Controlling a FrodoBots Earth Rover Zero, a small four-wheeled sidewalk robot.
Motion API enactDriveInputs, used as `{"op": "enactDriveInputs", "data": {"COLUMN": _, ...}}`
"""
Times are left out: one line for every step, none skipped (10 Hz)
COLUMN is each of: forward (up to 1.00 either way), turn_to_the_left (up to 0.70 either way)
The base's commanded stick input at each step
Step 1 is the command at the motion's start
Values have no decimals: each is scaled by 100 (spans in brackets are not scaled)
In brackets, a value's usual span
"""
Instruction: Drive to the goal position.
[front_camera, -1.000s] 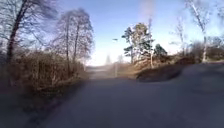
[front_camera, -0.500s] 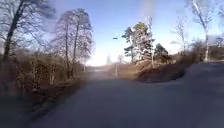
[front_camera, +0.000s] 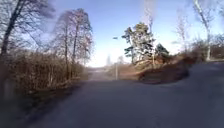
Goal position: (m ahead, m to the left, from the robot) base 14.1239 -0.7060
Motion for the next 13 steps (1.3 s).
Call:
{"op": "enactDriveInputs", "data": {"forward": 85, "turn_to_the_left": 34}}
{"op": "enactDriveInputs", "data": {"forward": 85, "turn_to_the_left": 31}}
{"op": "enactDriveInputs", "data": {"forward": 85, "turn_to_the_left": 12}}
{"op": "enactDriveInputs", "data": {"forward": 85, "turn_to_the_left": 0}}
{"op": "enactDriveInputs", "data": {"forward": 85, "turn_to_the_left": 0}}
{"op": "enactDriveInputs", "data": {"forward": 85, "turn_to_the_left": 0}}
{"op": "enactDriveInputs", "data": {"forward": 85, "turn_to_the_left": 0}}
{"op": "enactDriveInputs", "data": {"forward": 85, "turn_to_the_left": 0}}
{"op": "enactDriveInputs", "data": {"forward": 85, "turn_to_the_left": 0}}
{"op": "enactDriveInputs", "data": {"forward": 85, "turn_to_the_left": 0}}
{"op": "enactDriveInputs", "data": {"forward": 85, "turn_to_the_left": 0}}
{"op": "enactDriveInputs", "data": {"forward": 85, "turn_to_the_left": 0}}
{"op": "enactDriveInputs", "data": {"forward": 85, "turn_to_the_left": 0}}
